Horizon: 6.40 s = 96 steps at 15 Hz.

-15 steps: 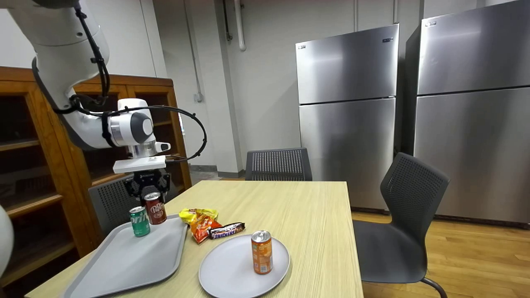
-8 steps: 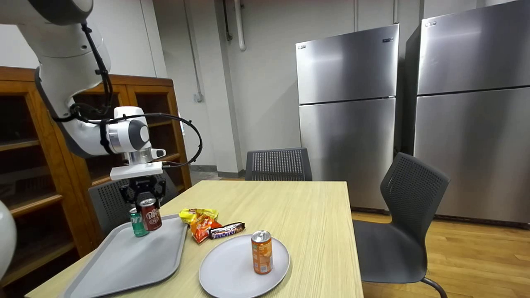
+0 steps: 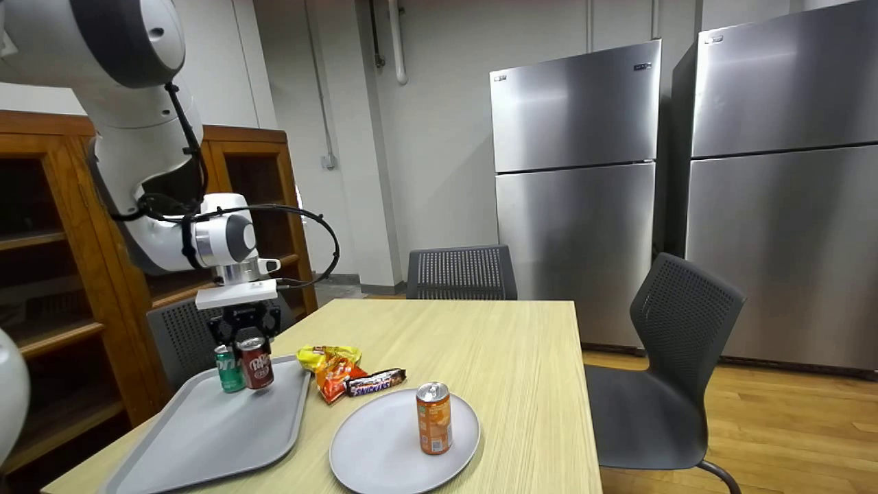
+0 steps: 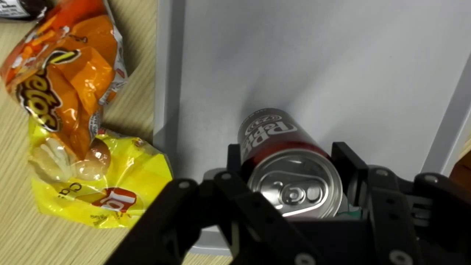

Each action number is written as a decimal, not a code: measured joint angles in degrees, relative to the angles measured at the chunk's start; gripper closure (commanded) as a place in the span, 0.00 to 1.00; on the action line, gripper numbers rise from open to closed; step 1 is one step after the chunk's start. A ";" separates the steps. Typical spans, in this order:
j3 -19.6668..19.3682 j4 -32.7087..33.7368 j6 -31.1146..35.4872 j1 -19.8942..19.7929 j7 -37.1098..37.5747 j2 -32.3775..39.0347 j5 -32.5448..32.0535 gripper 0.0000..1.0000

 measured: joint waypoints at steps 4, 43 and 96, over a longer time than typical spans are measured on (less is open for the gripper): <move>-0.51 2.95 -0.14 0.08 0.00 2.75 -0.33 0.62; -8.90 -2.06 -0.37 -13.12 1.15 -10.78 1.98 0.00; -19.34 -20.88 0.21 -24.01 5.12 -12.67 4.99 0.00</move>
